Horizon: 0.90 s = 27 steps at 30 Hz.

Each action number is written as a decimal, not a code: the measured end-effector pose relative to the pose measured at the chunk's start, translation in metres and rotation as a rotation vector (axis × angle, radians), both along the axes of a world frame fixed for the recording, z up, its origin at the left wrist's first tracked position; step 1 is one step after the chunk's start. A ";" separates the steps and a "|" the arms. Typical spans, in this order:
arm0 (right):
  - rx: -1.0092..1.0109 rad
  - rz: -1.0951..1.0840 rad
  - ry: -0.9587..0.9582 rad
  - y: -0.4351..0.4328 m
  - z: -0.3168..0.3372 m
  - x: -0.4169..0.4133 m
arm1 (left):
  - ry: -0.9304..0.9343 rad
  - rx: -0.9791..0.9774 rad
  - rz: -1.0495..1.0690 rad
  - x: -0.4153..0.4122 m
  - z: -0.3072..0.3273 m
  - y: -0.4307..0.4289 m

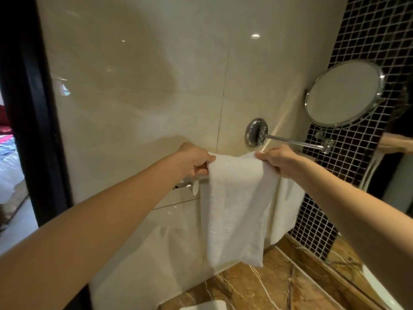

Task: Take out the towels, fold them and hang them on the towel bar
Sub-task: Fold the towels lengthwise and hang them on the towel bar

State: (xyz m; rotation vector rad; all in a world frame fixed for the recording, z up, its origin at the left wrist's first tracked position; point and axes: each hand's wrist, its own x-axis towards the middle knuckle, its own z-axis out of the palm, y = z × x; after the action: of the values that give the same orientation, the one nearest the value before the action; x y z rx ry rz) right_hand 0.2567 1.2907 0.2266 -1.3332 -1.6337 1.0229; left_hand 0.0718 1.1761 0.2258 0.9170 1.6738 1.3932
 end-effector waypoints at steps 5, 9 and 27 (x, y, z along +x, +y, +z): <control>0.023 -0.058 -0.033 0.012 -0.005 -0.008 | 0.105 -0.021 0.030 0.002 0.000 0.000; 0.126 -0.090 -0.119 0.018 -0.014 -0.014 | 0.264 -0.075 0.004 0.004 -0.003 0.000; 0.442 -0.105 -0.650 0.025 -0.044 -0.023 | 1.131 -0.300 0.071 0.012 -0.023 0.013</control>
State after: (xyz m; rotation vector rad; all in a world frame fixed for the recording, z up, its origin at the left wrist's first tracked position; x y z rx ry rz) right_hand 0.2338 1.3156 0.1829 -1.4955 -2.0699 0.1247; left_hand 0.0842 1.1886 0.2029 1.6177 2.6333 0.5746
